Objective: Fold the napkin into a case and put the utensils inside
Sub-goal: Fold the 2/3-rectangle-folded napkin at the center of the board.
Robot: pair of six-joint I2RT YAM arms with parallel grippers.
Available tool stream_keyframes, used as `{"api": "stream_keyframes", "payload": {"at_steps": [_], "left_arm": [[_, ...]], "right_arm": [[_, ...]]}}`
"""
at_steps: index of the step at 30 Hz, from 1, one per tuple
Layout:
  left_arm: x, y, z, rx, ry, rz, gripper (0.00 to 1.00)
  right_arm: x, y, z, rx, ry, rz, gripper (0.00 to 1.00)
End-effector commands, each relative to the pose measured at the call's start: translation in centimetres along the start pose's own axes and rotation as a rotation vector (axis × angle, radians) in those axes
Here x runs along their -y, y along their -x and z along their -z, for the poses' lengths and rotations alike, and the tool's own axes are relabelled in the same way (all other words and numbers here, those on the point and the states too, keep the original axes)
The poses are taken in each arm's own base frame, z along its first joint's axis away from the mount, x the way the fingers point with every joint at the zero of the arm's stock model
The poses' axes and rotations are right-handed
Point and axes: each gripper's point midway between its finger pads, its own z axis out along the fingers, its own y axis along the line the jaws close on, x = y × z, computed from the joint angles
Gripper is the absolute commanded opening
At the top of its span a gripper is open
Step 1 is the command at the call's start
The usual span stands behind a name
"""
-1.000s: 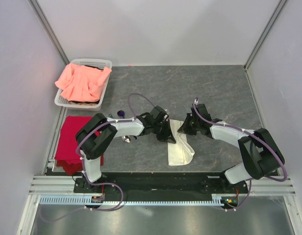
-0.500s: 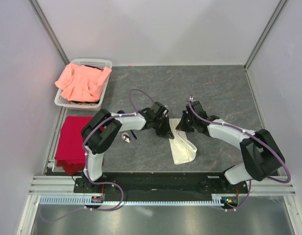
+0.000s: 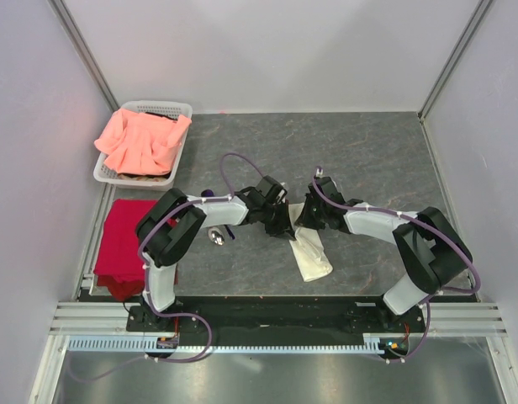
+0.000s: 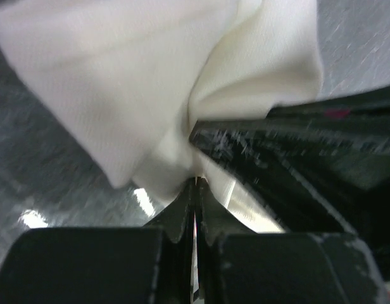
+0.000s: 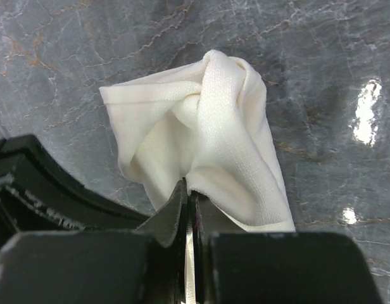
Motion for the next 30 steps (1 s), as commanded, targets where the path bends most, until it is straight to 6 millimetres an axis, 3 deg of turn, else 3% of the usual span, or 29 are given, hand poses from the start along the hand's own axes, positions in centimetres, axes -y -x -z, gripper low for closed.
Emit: {"api": "stream_keyframes", "payload": {"at_steps": [1, 2, 3, 5, 6, 7, 8, 11, 12, 20, 30], "left_arm": [[-0.2, -0.5, 2.5, 0.027, 0.004, -0.077, 0.02], [0.5, -0.3, 3.4, 0.047, -0.013, -0.085, 0.04], [-0.1, -0.6, 3.7, 0.045, -0.008, -0.08, 0.06], [0.9, -0.3, 5.1, 0.078, -0.041, -0.098, 0.17], [0.8, -0.5, 5.4, 0.082, -0.045, -0.099, 0.23], [1.2, -0.6, 5.7, 0.083, -0.066, -0.106, 0.37], [1.8, -0.4, 6.0, 0.096, -0.087, -0.112, 0.42], [2.8, 0.2, 5.9, 0.112, -0.124, -0.112, 0.52], [2.8, 0.4, 5.4, 0.105, -0.121, -0.106, 0.6], [1.5, 1.6, 3.1, 0.12, -0.061, -0.06, 0.61], [1.6, 2.5, 1.5, 0.12, -0.06, -0.03, 0.69]], "right_arm": [[-0.5, 0.7, -0.2, 0.043, 0.021, 0.015, 0.1], [-0.6, 0.7, 0.0, 0.045, 0.023, 0.025, 0.12], [-0.6, 0.8, 0.0, 0.047, 0.026, 0.031, 0.14], [-0.7, 0.9, 0.0, 0.04, 0.021, 0.044, 0.15], [-0.8, 0.8, 0.0, 0.037, 0.024, 0.048, 0.16], [-0.7, 0.7, 0.0, 0.033, 0.022, 0.051, 0.17], [-0.7, 0.8, 0.0, 0.035, 0.022, 0.049, 0.19], [-0.9, 0.7, 0.2, 0.036, 0.028, 0.046, 0.19], [-1.1, 0.8, 0.2, 0.036, 0.034, 0.038, 0.19], [-2.0, 0.7, 0.5, 0.036, 0.063, -0.01, 0.21], [-2.4, 0.3, 0.6, 0.027, 0.08, -0.026, 0.2]]}}
